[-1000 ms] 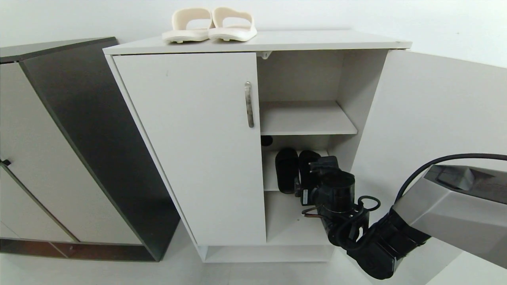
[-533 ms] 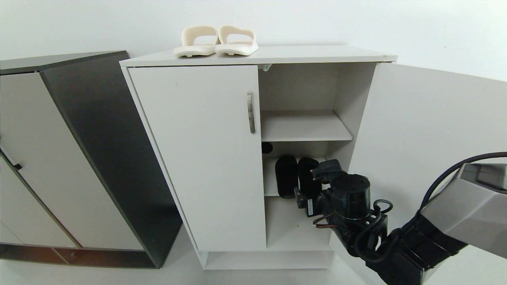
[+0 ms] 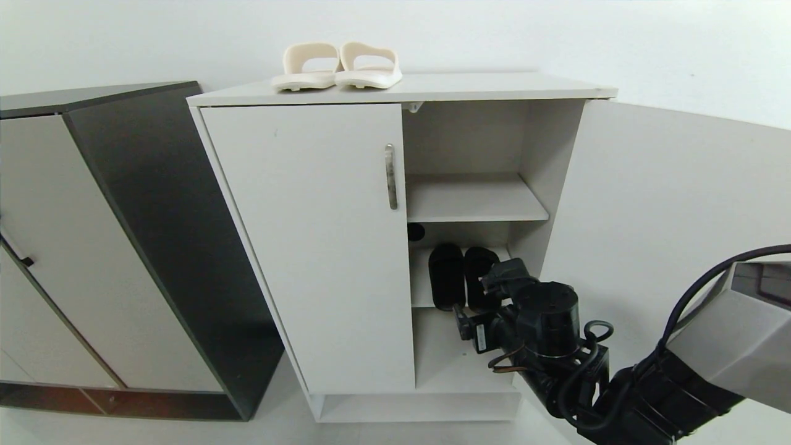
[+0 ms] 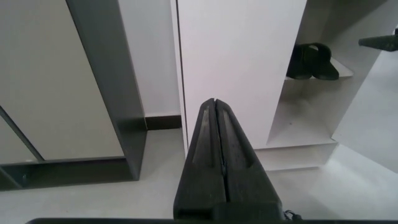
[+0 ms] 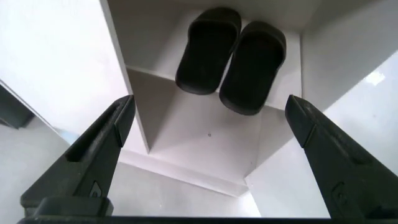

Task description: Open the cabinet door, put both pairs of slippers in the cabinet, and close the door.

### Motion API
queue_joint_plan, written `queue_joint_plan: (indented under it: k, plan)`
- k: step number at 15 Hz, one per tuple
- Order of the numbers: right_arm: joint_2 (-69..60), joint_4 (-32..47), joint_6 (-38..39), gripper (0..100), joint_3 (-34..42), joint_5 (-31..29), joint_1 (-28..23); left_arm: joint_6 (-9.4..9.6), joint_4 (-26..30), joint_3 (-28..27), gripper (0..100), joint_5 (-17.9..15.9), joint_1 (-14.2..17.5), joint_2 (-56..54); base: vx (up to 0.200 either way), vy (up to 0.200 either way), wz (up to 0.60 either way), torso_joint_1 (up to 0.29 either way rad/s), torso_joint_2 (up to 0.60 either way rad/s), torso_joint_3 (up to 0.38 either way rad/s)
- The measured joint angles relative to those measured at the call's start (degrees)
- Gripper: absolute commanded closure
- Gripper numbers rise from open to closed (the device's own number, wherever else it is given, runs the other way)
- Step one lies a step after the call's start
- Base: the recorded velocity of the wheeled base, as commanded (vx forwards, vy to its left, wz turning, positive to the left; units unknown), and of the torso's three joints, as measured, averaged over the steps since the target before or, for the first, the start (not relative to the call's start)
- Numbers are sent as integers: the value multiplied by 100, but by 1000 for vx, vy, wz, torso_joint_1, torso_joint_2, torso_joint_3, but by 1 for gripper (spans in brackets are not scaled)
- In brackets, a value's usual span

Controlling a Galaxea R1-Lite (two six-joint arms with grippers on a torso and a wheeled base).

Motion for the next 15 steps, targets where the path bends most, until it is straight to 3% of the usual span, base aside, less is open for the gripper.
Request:
queue_joint_plan:
  k: [12, 15]
  plan:
    - [102, -321, -5, 0, 155, 49, 74, 0, 2, 0, 100, 0, -2, 0, 0, 200, 0, 5, 2, 2]
    - [107, -334, -148, 0, 262, 54, 82, 23, 0, 0, 100, 2, -4, 0, 0, 0, 0, 0, 0, 0]
